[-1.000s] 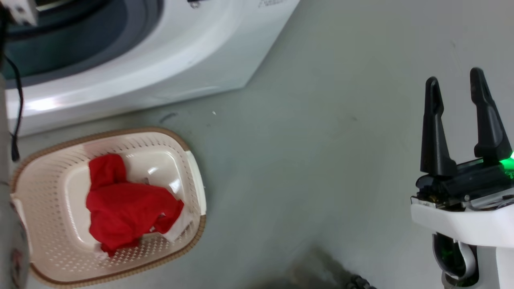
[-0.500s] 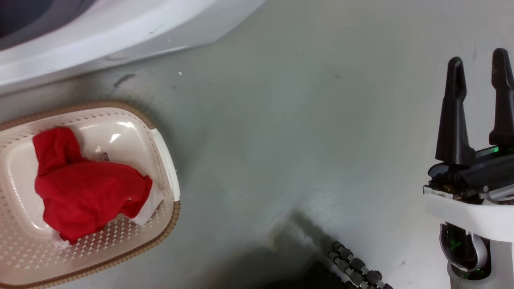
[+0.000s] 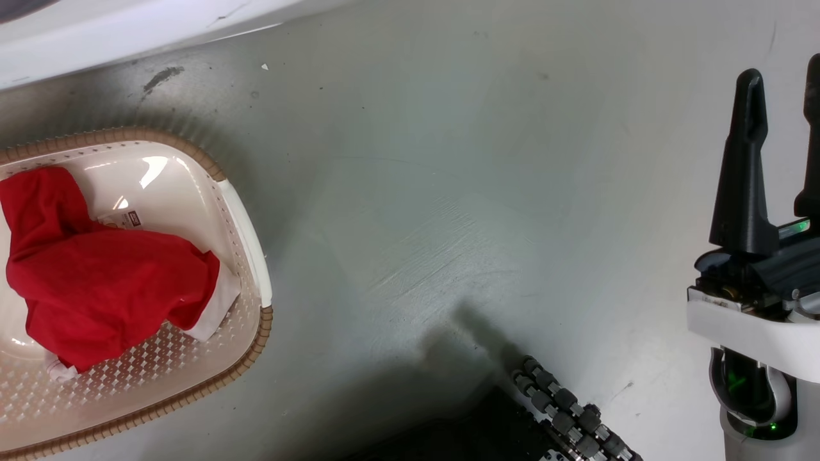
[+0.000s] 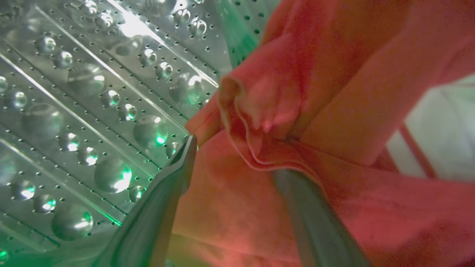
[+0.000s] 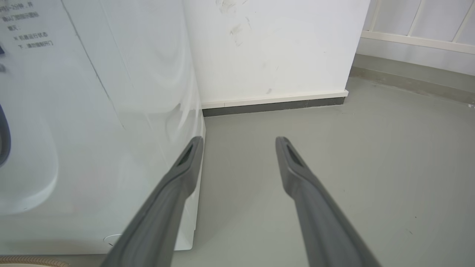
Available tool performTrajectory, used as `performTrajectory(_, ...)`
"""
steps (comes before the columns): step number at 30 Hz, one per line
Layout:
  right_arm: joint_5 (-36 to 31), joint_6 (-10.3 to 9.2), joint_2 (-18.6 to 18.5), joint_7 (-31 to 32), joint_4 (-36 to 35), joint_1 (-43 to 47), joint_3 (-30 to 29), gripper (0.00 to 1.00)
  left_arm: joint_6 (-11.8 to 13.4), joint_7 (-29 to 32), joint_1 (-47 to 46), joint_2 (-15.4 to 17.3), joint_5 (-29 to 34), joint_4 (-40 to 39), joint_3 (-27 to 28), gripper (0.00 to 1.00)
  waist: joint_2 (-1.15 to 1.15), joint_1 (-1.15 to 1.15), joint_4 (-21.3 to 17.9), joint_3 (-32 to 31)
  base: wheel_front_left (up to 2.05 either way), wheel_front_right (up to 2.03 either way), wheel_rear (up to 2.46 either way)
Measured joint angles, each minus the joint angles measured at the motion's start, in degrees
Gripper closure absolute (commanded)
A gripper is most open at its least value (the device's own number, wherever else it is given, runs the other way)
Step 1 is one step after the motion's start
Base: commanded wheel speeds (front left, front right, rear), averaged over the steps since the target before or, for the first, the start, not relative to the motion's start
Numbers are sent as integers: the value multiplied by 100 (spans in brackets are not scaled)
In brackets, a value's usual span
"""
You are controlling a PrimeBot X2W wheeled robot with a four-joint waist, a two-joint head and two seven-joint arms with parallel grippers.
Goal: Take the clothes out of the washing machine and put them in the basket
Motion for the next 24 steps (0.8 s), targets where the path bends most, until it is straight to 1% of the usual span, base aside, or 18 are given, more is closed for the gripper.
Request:
performTrajectory(4,4,0,0,0,1,1,-23,0,44,-62,105,26,-11,-151,-26,0,0,0,22,30,0,0,0)
performTrajectory(5,2,0,0,0,8,1,-24,0,75,-100,144,27,-10,-196,-36,4,0,0,29,29,0,0,0)
performTrajectory(6,-4,0,0,0,14,1,-24,0,80,-144,188,32,-9,-240,-54,96,0,0,35,21,0,0,0)
performTrajectory(7,-5,0,0,0,19,0,-25,0,88,-176,232,31,-9,-282,-70,100,0,0,40,8,0,0,0)
performTrajectory(11,-53,0,0,0,31,-3,-52,0,120,-372,381,-37,-26,-436,-102,100,0,0,72,-70,0,0,0)
performTrajectory(15,-119,0,1,0,58,-7,-38,0,125,-583,585,-36,-91,-472,-100,100,0,0,115,-207,0,0,0)
performTrajectory(19,-221,0,1,0,98,-2,-45,0,115,-1004,859,-24,-230,-503,-63,100,0,0,162,-421,0,0,0)
performTrajectory(24,-371,0,1,0,145,32,-55,0,8,-1631,1270,-63,-404,-485,-64,100,0,0,258,-771,0,0,0)
